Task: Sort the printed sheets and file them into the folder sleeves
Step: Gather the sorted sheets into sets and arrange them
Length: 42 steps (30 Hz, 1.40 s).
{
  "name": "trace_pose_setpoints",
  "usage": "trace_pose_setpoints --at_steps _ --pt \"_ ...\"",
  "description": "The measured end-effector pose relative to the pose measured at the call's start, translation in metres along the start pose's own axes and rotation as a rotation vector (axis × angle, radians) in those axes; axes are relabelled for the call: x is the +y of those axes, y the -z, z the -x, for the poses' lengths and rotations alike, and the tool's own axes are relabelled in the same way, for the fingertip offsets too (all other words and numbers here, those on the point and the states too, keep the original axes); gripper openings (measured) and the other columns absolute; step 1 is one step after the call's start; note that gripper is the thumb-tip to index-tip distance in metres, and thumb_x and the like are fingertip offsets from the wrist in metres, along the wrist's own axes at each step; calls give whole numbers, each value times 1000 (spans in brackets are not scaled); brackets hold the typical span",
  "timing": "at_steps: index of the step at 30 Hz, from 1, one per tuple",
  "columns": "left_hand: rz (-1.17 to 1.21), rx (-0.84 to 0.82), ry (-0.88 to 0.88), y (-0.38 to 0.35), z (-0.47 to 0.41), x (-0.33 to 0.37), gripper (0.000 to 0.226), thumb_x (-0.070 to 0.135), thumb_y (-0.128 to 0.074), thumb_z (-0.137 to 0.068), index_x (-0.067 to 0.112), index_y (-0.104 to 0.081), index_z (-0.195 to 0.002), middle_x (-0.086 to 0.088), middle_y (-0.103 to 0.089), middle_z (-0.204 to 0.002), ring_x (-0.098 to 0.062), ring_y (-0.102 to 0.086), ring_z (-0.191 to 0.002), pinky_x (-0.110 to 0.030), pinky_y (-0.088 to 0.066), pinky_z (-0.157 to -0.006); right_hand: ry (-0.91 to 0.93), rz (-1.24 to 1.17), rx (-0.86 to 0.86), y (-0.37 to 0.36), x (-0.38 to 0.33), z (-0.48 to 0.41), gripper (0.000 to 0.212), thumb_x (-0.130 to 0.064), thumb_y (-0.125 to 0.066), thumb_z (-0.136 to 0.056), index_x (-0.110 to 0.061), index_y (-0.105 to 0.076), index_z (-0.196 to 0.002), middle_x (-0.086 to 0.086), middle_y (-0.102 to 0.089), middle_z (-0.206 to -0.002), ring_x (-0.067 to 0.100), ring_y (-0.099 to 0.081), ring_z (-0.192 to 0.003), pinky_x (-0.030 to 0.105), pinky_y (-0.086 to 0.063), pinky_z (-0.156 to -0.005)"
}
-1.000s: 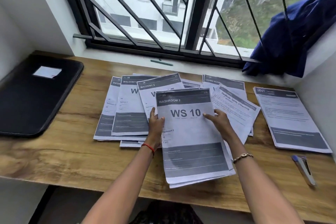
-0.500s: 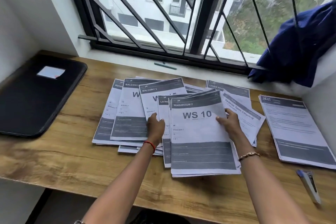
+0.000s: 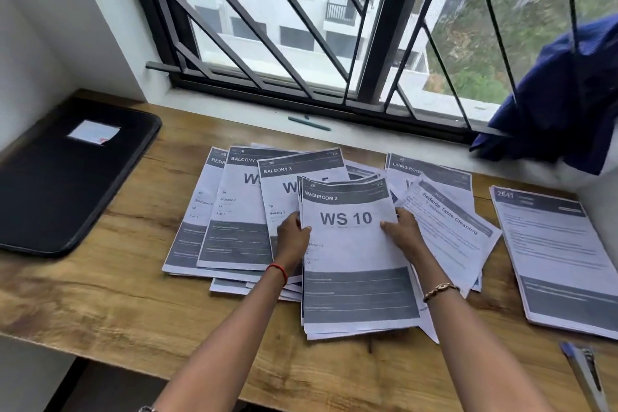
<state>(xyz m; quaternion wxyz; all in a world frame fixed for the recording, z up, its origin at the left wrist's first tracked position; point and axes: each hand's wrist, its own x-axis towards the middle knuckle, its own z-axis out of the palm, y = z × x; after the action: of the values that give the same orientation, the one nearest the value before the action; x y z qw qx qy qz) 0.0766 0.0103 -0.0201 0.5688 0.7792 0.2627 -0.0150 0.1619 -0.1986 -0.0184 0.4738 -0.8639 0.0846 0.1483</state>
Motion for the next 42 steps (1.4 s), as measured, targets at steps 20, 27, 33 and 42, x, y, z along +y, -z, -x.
trace_pose_setpoints --at_steps 20,27,33,42 --pt "422 86 -20 39 -20 12 26 1 -40 -97 7 -48 -121 -9 -58 -111 -23 -56 -102 -31 -50 -87 71 -199 -69 -14 -50 -14 49 9 -66 -78 2 -52 -125 21 -62 -113 27 -60 -88 10 -49 -51" --pt "-104 400 119 54 -37 -4 39 12 -48 -95 2 -44 -132 -18 -35 -139 -34 -30 -127 -39 -35 -98 99 -152 -62 -35 -64 -26 42 10 -60 -80 2 -55 -121 18 -62 -114 27 -60 -92 37 -51 -81" --pt "-105 314 137 57 -48 -12 40 15 -49 -95 -5 -46 -129 -24 -49 -129 -38 -46 -119 -38 -40 -96 96 -91 -50 -60 -69 -36 38 6 -60 -80 3 -58 -117 21 -62 -118 35 -61 -103 42 -51 -90" --pt "108 143 -17 58 -38 -3 49 -5 -42 -92 13 -40 -138 -6 -53 -131 -16 -48 -109 -20 -36 -89 161 108 -99 -79 -66 -37 42 -13 -69 -79 -3 -62 -119 16 -62 -120 35 -56 -111 47 -47 -96"
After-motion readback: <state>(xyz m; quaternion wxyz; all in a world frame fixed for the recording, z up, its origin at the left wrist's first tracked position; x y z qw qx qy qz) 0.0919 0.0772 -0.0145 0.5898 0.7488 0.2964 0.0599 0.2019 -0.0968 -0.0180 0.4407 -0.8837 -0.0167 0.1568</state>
